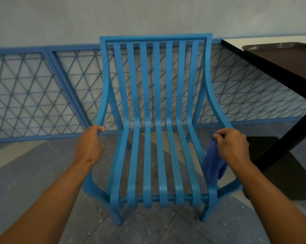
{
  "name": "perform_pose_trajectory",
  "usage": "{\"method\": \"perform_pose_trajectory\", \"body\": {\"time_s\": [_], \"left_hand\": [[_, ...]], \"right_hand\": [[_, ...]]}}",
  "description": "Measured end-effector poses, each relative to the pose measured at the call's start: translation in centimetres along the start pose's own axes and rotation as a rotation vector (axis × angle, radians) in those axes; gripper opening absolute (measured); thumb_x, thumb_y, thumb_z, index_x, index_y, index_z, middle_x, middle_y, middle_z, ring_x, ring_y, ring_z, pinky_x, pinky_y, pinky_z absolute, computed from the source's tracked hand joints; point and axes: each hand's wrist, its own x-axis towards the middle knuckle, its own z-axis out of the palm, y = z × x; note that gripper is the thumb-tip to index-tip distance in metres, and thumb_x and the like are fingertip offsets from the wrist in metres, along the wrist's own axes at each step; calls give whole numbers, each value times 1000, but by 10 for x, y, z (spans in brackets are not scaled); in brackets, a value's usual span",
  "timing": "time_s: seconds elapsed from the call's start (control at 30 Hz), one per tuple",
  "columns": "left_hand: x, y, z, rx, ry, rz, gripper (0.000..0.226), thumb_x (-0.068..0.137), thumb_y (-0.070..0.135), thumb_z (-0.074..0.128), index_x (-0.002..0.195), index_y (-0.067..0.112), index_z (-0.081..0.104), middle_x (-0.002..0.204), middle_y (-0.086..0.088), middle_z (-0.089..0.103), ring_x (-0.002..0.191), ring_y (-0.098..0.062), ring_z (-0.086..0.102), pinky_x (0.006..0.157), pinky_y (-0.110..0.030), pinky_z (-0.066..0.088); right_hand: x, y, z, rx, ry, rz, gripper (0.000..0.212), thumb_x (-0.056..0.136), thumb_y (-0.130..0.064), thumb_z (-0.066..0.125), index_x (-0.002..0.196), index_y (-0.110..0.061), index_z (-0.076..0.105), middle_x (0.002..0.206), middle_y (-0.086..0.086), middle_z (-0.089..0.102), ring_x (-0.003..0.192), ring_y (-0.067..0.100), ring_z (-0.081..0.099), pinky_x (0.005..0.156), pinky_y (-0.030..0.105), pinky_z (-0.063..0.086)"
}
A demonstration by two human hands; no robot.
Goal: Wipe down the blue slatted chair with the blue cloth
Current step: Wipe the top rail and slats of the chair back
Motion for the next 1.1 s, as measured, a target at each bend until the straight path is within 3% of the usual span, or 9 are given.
{"method": "perform_pose_trajectory", "body": {"time_s": [0.13,0.2,0.33,0.53,0.67,0.8,0.97,1.03,1.1], "left_hand": [[-14,-3,1,10,8,17,45,88,-12,58,116,22,53,119,-13,59,67,-18,53,53,-33,43],[-19,-2,3,70,11,33,37,92,5,66,125,18,53,131,-11,54,75,-19,54,65,-38,51],[-17,0,5,133,-48,-6,56,91,34,72,138,20,45,142,-9,45,92,-28,63,83,-47,56],[3,10,8,101,-47,-38,63,89,36,74,142,17,45,143,-11,44,116,-33,56,96,-48,53],[26,18,14,94,-33,22,60,89,38,73,139,17,48,140,-9,48,111,-33,59,99,-52,50],[45,30,18,91,-66,-16,65,88,39,74,142,17,46,144,-9,45,131,-31,45,108,-53,45],[57,39,-1,102,-203,-90,66,90,41,72,145,18,44,147,-7,42,124,-28,51,105,-47,47],[69,44,-20,75,-242,-100,64,90,42,71,144,19,45,145,-7,47,113,-27,59,98,-44,51],[84,52,-43,60,-252,-96,61,91,41,71,143,19,48,143,-7,51,120,-27,57,100,-43,50]], "right_hand": [[-12,6,-7,-35,5,-17,15,97,-32,62,91,-27,74,92,4,73,100,32,65,89,53,51],[-17,6,-10,-44,-10,-44,15,98,-34,61,89,-29,72,87,0,71,95,29,66,86,53,53],[-21,0,-9,-55,62,-185,12,98,-33,60,89,-27,67,81,-2,70,84,26,66,79,46,53],[-17,-42,8,312,-57,-236,9,98,-28,63,91,-25,57,80,-9,64,77,4,59,66,29,48],[3,-71,24,511,-111,-237,20,100,-23,60,87,-15,46,78,3,56,68,10,51,63,28,43],[20,-98,36,634,-180,-229,23,101,-21,59,82,-16,47,78,2,54,67,7,49,61,19,42],[32,-137,31,701,-336,-172,11,99,-19,63,98,-10,68,95,-3,69,82,-2,64,71,10,49],[36,-153,26,670,-421,-159,20,98,-22,65,116,-15,68,115,-6,68,101,-1,64,78,8,49],[42,-171,19,599,-485,-182,35,97,-22,66,132,-20,61,132,-9,60,118,5,57,85,4,44]]}}
